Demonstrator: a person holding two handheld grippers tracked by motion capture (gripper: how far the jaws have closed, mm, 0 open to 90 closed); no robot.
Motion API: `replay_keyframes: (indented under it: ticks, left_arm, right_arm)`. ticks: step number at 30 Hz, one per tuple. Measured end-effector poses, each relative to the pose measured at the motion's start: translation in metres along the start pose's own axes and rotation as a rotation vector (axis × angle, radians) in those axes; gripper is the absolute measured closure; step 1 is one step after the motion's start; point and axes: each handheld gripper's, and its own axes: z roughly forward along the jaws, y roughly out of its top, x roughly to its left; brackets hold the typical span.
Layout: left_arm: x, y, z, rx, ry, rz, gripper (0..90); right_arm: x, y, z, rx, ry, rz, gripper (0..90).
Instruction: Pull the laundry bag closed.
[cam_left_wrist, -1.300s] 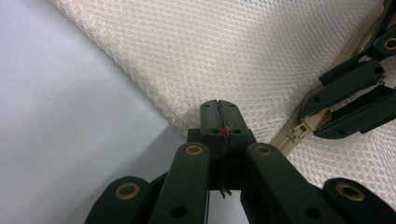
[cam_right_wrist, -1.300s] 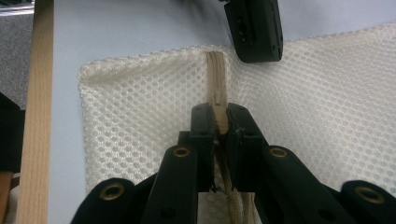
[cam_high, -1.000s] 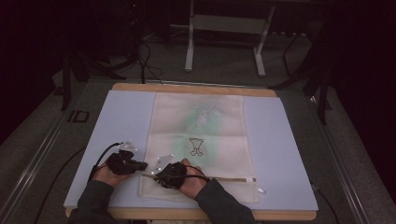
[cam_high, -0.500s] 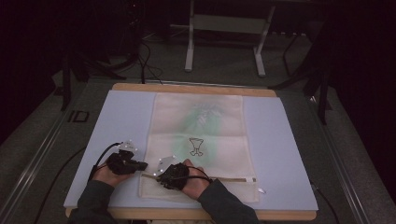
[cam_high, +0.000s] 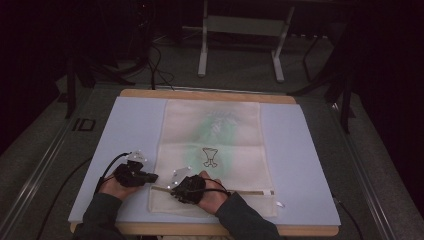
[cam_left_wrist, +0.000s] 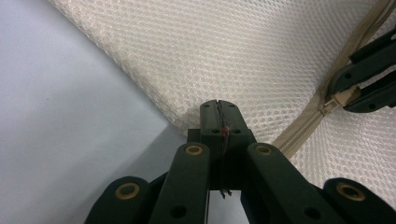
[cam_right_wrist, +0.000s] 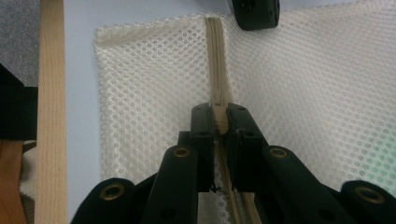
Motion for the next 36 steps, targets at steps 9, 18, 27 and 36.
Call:
replay_keyframes:
  ticks: [9,18,27,36]
  left_arm:
    - [0.000,0.000,0.000,-0.001,0.002,0.001,90.0]
    - [0.000,0.000,0.000,-0.002,0.003,0.000,90.0]
    - [-0.001,0.000,0.000,-0.002,0.005,0.000,90.0]
    - [-0.001,0.000,0.000,-0.001,0.007,0.003,90.0]
  right_arm:
    - [-0.001,-0.005,-0.005,0.003,0.001,0.002,82.4]
    - [-0.001,-0.010,-0.009,0.004,0.008,0.010,82.4]
    - [-0.002,-0.015,-0.015,0.003,0.001,0.016,82.4]
    - [-0.002,-0.019,-0.018,0.007,-0.004,0.016,82.4]
